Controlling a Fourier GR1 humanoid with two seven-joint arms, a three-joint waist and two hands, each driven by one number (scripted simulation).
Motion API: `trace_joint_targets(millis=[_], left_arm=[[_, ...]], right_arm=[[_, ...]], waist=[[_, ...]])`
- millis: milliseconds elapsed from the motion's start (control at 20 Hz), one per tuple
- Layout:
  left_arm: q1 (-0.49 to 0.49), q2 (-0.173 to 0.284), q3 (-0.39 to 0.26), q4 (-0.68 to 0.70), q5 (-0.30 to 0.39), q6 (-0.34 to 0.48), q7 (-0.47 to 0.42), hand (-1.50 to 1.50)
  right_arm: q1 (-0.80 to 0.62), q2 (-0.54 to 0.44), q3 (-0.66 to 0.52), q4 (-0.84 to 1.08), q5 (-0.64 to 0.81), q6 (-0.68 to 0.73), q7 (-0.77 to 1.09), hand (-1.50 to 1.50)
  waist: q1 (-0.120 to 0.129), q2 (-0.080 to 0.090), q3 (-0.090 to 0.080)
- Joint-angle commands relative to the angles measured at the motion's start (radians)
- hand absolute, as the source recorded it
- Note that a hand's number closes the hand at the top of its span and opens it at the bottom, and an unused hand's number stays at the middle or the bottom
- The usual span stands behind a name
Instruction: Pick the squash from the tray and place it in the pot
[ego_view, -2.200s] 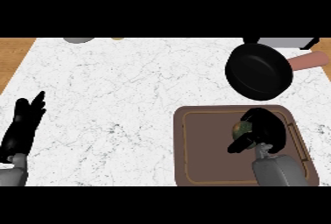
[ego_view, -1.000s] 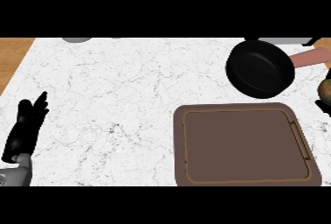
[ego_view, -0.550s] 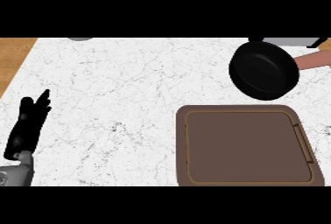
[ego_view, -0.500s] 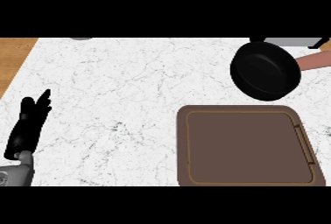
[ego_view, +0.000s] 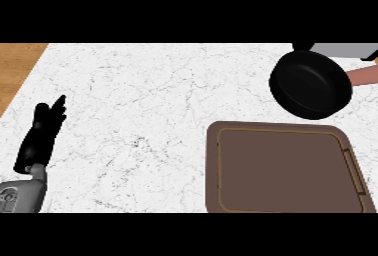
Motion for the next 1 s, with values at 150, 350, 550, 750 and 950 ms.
trace_joint_targets(millis=[150, 350, 550, 750, 950], left_arm=[[0.024, 0.009, 0.017, -0.001, 0.008, -0.014, -0.026, 0.00], [0.027, -0.011, -0.010, -0.015, -0.022, 0.001, 0.001, 0.00], [-0.017, 0.018, 0.031, 0.034, -0.003, -0.014, -0.014, 0.00], [0.019, -0.006, 0.017, -0.004, 0.004, -0.018, -0.005, 0.00], [-0.017, -0.032, -0.004, 0.021, -0.042, 0.026, 0.012, 0.00]], right_arm=[[-0.198, 0.040, 0.154, 0.120, 0.068, 0.107, -0.004, 1.50], [-0.303, 0.112, 0.234, 0.148, 0.113, 0.111, 0.060, 1.50], [-0.296, 0.207, 0.320, 0.174, 0.183, 0.055, 0.030, 1.50], [-0.280, 0.267, 0.370, 0.235, 0.219, 0.059, 0.026, 1.50], [-0.322, 0.344, 0.379, 0.342, 0.226, 0.080, 0.093, -1.50]], waist=[[0.000, -0.004, -0.002], [-0.002, -0.006, -0.002], [-0.016, -0.004, -0.002], [-0.021, -0.008, -0.002], [-0.021, -0.003, -0.001]])
